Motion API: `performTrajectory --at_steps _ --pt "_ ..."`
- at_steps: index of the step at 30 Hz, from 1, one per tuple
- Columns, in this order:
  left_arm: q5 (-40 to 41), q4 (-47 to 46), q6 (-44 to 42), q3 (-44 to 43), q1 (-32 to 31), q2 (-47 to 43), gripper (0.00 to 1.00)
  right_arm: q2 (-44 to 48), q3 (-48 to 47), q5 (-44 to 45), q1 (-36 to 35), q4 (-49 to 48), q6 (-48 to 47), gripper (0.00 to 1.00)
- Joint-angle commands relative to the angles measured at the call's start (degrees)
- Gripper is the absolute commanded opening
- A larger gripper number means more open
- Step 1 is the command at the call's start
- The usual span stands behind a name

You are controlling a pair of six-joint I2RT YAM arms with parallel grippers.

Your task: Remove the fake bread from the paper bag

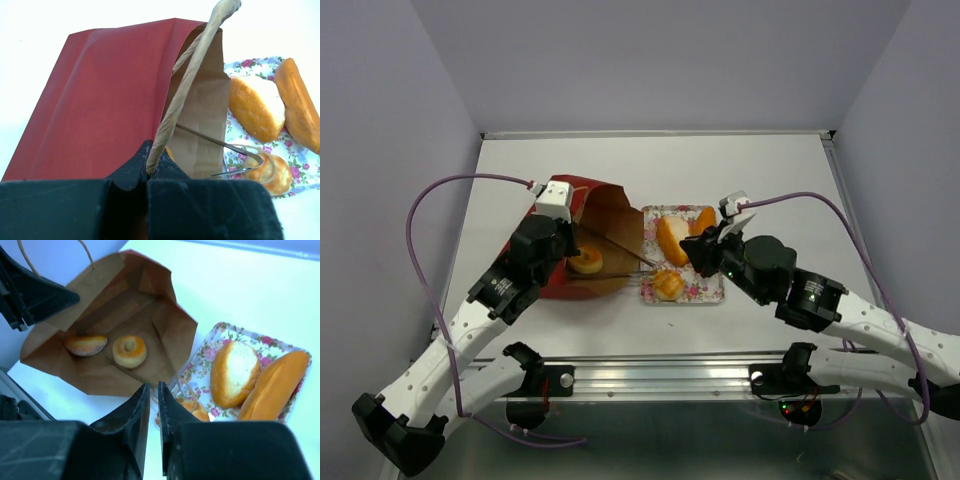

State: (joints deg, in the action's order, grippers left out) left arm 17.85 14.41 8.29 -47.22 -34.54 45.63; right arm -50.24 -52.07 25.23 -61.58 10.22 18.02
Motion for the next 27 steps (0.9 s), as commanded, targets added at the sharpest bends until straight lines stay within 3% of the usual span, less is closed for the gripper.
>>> performTrajectory --at_steps 1,2,3,6,8,11,15,27 --pt "-2.1 -3.6 0.1 -0.5 -0.2 -1.9 0.0 -4.0 -2.5 -4.9 -0.2 1.3 -4.5 0.27" --pt "-2.5 -3.7 -0.4 -0.4 -0.2 -2.0 0.0 -5.6 -2.6 -8.4 -0.2 1.4 -8.0 0.32" --pt "-3.3 -3.6 -0.6 -0.3 -0.2 -2.4 0.0 -7.6 -2.8 -14.8 -0.2 1.6 -9.3 0.54" --pt "-5.4 -3.5 -1.1 -0.3 -0.2 -2.7 0.0 -16.4 -4.5 -24.8 -0.2 1.8 -13.8 0.78" --pt "-6.2 -3.5 -1.1 -0.2 -0.2 -2.8 0.0 -20.1 -5.0 -27.7 -0.2 -0.5 -16.1 0.8" --pt "-7.2 -2.7 -1.4 -0.4 -0.2 -2.7 0.0 -26.0 -5.7 -23.2 -0.2 -4.0 -21.3 0.81" --pt "-10.2 -2.2 -1.8 -0.3 -0.3 -2.6 0.0 -31.6 -5.2 -24.7 -0.2 -8.9 -27.5 0.85" --pt "-12.8 -1.3 -2.6 -0.4 -0.3 -2.2 0.0 -44.3 -9.5 -21.8 -0.2 -15.4 -29.6 0.88"
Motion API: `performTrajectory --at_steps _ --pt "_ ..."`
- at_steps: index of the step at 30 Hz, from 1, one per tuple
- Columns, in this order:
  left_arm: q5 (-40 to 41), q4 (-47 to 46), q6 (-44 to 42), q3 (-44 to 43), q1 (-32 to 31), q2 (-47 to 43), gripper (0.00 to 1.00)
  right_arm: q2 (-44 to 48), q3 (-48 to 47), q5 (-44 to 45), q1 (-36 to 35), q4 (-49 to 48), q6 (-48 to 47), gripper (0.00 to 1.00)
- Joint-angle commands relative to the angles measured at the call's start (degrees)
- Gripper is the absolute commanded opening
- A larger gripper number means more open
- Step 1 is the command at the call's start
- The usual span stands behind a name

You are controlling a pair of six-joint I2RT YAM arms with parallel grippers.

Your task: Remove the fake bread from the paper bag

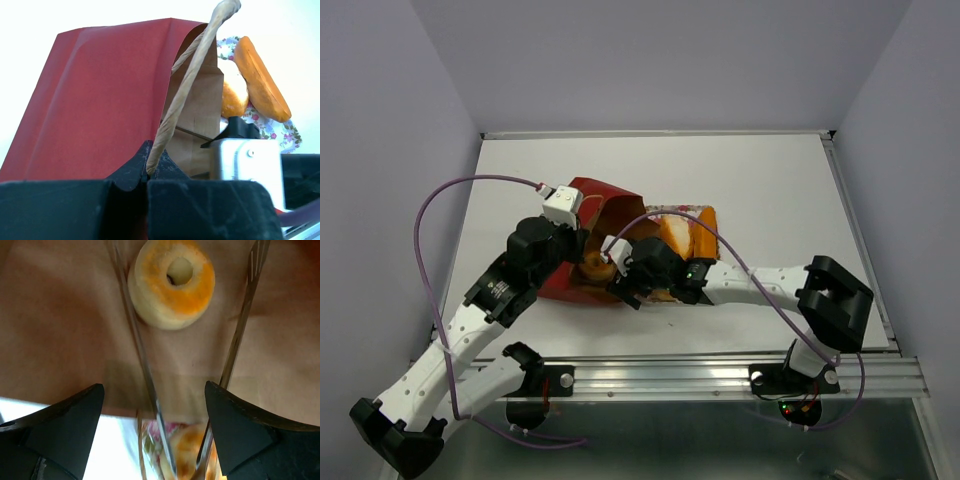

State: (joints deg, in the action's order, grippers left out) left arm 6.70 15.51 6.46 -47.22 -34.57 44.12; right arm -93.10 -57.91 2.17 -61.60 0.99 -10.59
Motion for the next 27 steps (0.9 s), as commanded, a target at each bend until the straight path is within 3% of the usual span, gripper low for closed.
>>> performTrajectory --at_steps 1,9,13,27 --pt "-1.8 -2.4 -0.7 -0.4 -0.3 -0.7 0.0 -2.3 -4.1 1.3 0.5 -7.1 -0.1 0.88" --pt "-2.7 -2.0 -1.2 -0.5 -0.3 -0.8 0.0 -6.3 -4.4 2.4 1.7 -8.9 0.9 0.91" --pt "-2.7 -1.4 -1.5 -0.7 -0.4 -0.8 0.0 -8.2 -3.9 3.2 2.2 -9.5 1.3 1.0" --pt "-2.2 -0.4 -1.7 -0.4 -0.4 -0.8 0.0 -3.6 -1.0 1.0 4.3 -9.1 2.9 1.0"
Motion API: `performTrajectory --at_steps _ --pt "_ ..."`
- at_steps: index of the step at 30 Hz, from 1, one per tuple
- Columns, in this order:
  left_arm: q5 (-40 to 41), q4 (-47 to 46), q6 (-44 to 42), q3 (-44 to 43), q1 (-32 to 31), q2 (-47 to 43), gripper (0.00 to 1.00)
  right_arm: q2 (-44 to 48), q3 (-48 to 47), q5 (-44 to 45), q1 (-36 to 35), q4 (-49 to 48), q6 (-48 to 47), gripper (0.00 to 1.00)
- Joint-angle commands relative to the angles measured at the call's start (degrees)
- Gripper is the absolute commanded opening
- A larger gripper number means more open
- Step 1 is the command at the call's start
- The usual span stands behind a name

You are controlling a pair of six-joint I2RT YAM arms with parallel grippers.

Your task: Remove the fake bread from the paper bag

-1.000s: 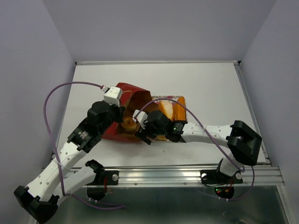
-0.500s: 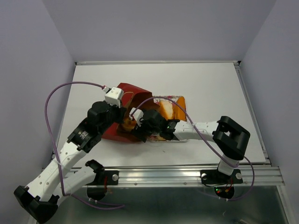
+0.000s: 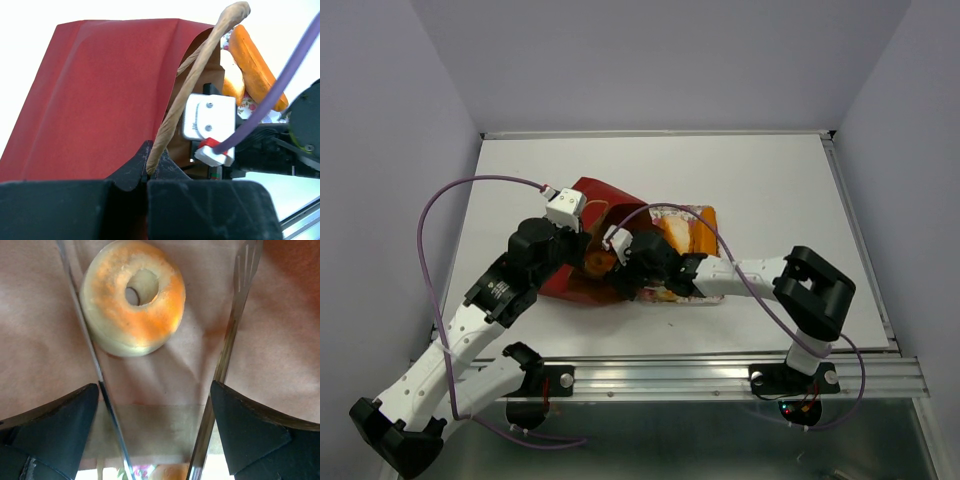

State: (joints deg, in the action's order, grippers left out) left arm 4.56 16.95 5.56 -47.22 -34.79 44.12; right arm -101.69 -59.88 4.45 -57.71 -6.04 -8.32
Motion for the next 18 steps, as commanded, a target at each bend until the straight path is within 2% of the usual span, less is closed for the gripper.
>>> performTrajectory --at_steps 1,10,18 --pt "0.1 -1.8 -0.8 -0.4 -0.2 -0.6 0.0 5.8 1.1 -1.5 0.4 -2.0 0.5 1.0" --pt "0.5 -2.1 -0.8 -0.3 -0.1 -0.7 0.0 8.2 2.6 2.0 0.4 -1.9 -0.5 1.0" --pt "0.7 -2.3 -0.8 -0.3 -0.2 -0.8 0.0 4.7 3.3 -4.4 1.6 -1.1 1.3 1.0"
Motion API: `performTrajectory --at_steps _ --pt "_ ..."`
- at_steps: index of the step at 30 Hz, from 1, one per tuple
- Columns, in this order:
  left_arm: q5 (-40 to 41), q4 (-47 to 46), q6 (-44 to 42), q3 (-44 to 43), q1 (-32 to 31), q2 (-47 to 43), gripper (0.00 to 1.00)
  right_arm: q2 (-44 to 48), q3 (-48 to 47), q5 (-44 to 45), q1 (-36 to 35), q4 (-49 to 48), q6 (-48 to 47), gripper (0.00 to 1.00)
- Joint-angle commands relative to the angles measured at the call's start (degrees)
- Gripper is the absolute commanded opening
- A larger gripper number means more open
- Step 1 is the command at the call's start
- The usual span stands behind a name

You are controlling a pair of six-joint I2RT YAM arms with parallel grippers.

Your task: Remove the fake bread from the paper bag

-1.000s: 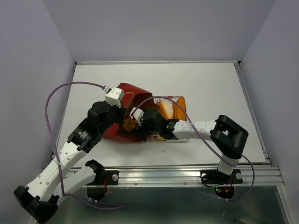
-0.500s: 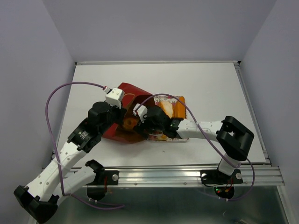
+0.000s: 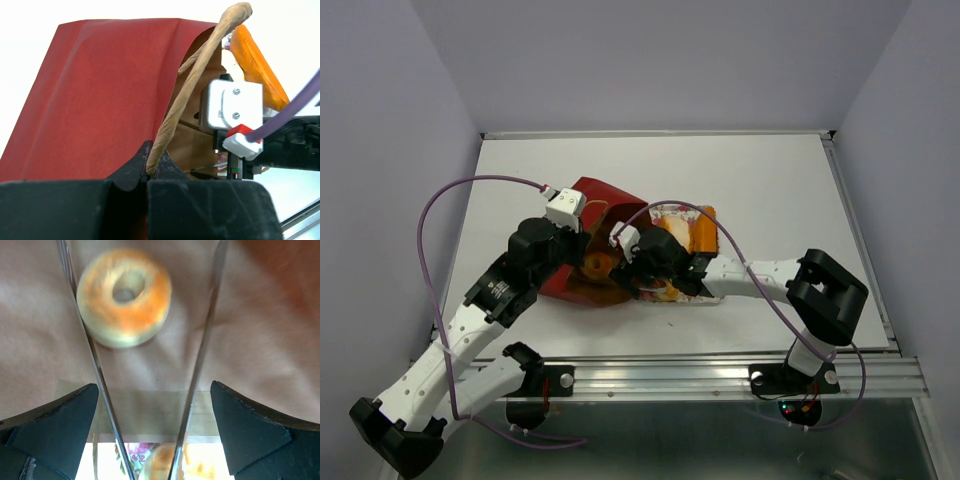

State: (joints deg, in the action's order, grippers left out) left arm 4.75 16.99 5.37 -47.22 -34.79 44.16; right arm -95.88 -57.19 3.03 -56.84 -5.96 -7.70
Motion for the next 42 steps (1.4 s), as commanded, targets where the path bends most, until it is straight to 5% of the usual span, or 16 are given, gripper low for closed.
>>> performTrajectory --at_steps 1,13,15,21,30,42 --pt "0.5 -2.2 -0.6 -0.3 -0.2 -0.8 0.0 -1.4 0.6 -5.1 0.7 -1.2 0.8 1.0" --pt "0.4 -2.1 -0.8 -0.5 -0.2 -1.1 0.0 -7.6 -1.0 -5.7 3.6 -0.8 3.2 0.94" --pt "0.6 -2.1 -0.8 -0.5 -0.2 -1.1 0.0 -8.4 -1.6 -6.1 3.6 -0.6 3.7 0.84" --pt "1.6 -2.2 -0.5 -0.4 -0.2 -2.0 0.0 -4.5 -2.4 -7.9 3.6 0.9 4.0 0.3" --pt "5.4 -2.6 0.7 -0.7 -0.2 -1.4 0.0 6.8 -0.8 -5.7 3.6 1.6 9.4 0.02" --pt "17.8 -2.9 5.1 -1.0 -0.2 -3.3 0.0 28.3 4.8 2.1 3.6 15.0 18.4 0.01"
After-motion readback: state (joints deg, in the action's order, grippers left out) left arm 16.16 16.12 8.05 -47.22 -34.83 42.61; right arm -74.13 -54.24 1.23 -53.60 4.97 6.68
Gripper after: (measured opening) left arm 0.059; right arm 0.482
